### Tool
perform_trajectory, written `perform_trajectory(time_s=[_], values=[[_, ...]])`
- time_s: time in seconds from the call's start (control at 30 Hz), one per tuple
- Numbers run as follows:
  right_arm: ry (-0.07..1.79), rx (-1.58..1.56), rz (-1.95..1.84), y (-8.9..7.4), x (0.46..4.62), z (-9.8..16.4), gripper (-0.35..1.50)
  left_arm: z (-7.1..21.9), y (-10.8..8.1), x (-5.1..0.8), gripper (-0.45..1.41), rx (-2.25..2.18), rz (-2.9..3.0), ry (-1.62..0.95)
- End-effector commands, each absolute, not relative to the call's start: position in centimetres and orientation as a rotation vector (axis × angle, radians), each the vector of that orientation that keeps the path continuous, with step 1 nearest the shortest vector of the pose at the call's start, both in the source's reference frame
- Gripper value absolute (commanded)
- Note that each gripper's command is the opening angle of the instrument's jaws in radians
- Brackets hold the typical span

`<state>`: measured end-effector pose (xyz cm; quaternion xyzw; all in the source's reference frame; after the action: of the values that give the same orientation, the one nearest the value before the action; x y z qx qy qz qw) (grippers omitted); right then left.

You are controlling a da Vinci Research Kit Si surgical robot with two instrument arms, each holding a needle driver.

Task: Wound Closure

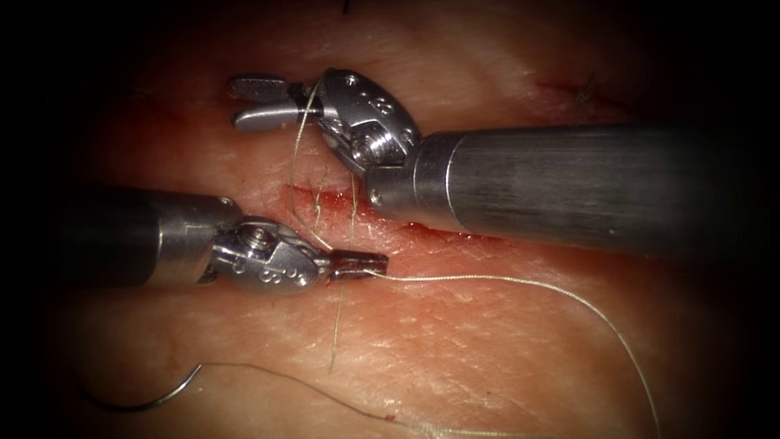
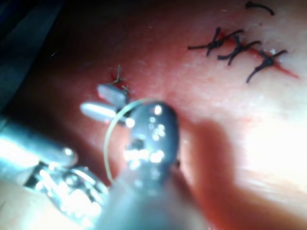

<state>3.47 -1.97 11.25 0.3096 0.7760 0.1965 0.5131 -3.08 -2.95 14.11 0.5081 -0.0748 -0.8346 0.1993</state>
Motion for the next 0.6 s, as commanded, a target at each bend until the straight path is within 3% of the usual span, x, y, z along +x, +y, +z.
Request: perform_trajectory(time_s=[0.03, 0.27, 0.6], values=[[1.874, 0.770, 0.455, -2.01, 3.50, 11.23, 0.59, 14.20, -2.97, -3.12, -0.45, 1.422, -2.339, -0.207], [1.904, 0.834, 0.335, -2.16, 3.28, 11.09, 0.64, 14.34, -2.83, -3.03, -0.45, 1.420, -2.338, -0.209], [1.837, 0.810, 0.145, -2.27, 2.96, 11.21, 0.57, 14.58, -2.50, -2.70, -0.45, 1.397, -2.383, -0.223]])
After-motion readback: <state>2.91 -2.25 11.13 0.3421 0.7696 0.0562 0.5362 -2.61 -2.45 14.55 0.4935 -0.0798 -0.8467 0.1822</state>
